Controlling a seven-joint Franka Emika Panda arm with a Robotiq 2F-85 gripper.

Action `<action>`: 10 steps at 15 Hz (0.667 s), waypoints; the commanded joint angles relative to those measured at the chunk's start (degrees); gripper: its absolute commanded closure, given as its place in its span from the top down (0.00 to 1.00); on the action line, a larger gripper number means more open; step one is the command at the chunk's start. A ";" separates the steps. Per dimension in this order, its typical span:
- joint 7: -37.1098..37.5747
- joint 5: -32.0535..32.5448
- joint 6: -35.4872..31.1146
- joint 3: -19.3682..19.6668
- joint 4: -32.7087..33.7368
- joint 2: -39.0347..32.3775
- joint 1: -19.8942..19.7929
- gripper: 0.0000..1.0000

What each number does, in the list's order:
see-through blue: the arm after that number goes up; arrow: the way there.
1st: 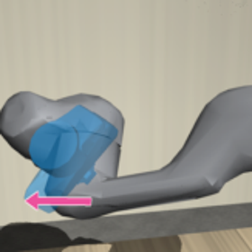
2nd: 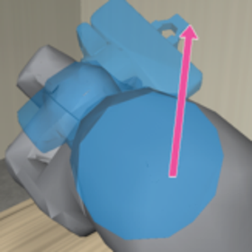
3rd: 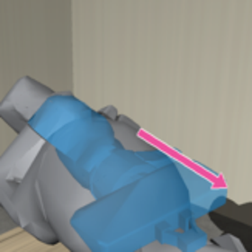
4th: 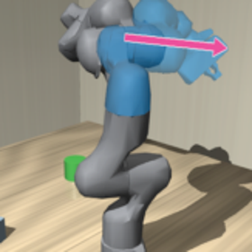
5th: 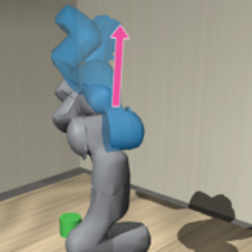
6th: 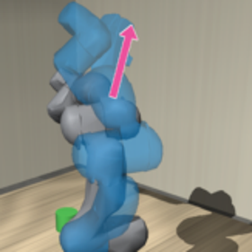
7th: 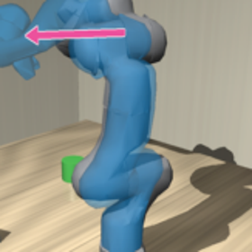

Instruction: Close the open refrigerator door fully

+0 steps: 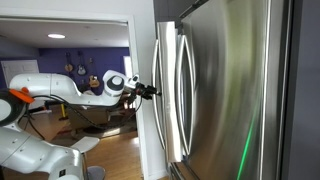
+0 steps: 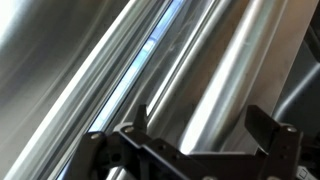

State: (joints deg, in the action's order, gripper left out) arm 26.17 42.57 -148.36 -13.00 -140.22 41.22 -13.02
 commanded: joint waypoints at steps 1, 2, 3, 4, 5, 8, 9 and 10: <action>0.30 0.96 -5.44 0.92 -0.41 -2.23 -1.21 0.79; 0.34 0.93 -6.36 0.91 -0.22 -2.62 -1.78 0.69; 0.12 0.87 -7.08 1.02 -0.19 -2.91 -2.16 0.59; 0.18 1.07 -7.72 0.95 -0.14 -3.02 -2.89 0.52; 0.27 1.55 -8.47 0.81 -0.06 -3.22 -3.87 0.45; 0.00 2.73 -10.75 0.33 0.05 -3.78 -6.50 0.22; -0.27 3.04 -12.15 0.52 0.12 -4.46 -7.14 0.15; -0.67 2.94 -13.11 0.70 0.26 -4.93 -7.45 0.07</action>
State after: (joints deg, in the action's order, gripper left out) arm 26.12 43.15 -157.39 -12.29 -140.40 38.66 -17.99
